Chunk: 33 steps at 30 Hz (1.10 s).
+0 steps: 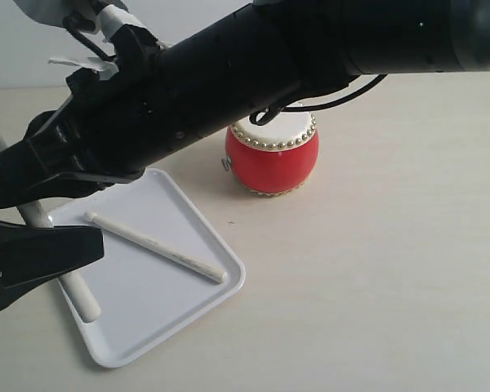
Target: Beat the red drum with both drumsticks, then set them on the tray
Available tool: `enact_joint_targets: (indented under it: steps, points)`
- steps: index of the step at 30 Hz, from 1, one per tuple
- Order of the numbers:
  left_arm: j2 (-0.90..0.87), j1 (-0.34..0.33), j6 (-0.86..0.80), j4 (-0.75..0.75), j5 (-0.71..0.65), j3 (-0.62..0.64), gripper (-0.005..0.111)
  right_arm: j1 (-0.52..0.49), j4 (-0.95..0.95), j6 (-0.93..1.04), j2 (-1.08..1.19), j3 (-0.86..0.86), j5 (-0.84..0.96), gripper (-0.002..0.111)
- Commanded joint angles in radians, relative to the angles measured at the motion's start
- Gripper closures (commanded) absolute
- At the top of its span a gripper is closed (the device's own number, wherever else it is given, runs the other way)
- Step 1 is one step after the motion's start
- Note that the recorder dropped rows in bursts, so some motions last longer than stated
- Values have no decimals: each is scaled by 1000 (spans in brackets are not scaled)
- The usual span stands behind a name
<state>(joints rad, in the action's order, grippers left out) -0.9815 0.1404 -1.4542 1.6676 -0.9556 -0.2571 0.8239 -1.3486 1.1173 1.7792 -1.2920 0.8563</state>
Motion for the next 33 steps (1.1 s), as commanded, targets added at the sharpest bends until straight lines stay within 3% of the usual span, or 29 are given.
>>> enact_joint_targets:
  steps: [1, 4, 11, 14, 19, 20, 26, 30, 33]
  points:
    - [-3, 0, -10, 28, -25, -2, 57, -1, 12, -4, 2, -5, -36, 108]
    - [-3, 0, -10, 44, -25, -2, 42, -16, 25, -9, 2, -16, -67, 108]
    - [16, 0, -2, 30, -21, -17, 42, -161, 153, -157, 2, -76, -104, 108]
    - [44, 0, 27, -1, -21, -42, 53, -215, 360, -325, 14, -125, -121, 108]
    - [101, 0, 93, -100, -19, -95, 102, -231, 731, -574, 85, -244, 26, 108]
    - [114, 0, 95, -112, -15, -105, 106, -231, 750, -587, 107, -265, 67, 108]
    - [225, -2, 236, -208, 166, -144, 107, -187, 876, -601, 216, -334, 163, 108]
    - [373, -2, 539, -493, 385, -153, 107, -85, 1065, -633, 316, -396, 221, 108]
    - [439, -2, 642, -610, 418, -153, 107, -41, 1071, -633, 379, -444, 219, 108]
